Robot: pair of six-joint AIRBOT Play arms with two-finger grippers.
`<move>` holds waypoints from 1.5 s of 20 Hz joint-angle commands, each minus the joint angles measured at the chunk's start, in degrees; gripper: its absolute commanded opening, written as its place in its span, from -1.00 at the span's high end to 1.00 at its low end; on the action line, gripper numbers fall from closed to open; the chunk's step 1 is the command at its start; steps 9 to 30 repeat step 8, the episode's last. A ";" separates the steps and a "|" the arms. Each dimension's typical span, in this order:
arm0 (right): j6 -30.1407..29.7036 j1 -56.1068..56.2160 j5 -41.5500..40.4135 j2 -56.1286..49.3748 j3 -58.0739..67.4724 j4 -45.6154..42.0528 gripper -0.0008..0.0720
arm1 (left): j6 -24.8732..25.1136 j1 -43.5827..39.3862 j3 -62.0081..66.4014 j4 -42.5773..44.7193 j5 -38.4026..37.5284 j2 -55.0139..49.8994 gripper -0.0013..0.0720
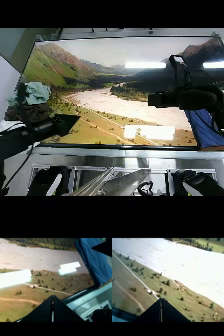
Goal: Fold the shirts.
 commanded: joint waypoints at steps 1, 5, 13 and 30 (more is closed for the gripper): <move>0.02 1.77 0.22 -0.09 -1.03 -0.61 0.94 | -2.14 -9.33 -3.76 3.23 -7.63 -1.86 0.92; 0.02 1.77 0.22 -0.22 -1.03 -0.61 0.94 | -2.21 -13.64 -3.45 3.04 -9.42 -7.74 0.92; 0.02 1.77 0.22 -0.22 -1.03 -0.61 0.94 | -2.21 -15.04 -3.45 3.04 -10.32 -9.99 0.92; 0.02 1.77 0.22 -0.22 -1.03 -0.61 0.94 | -2.21 -15.04 -3.45 3.04 -10.32 -9.99 0.92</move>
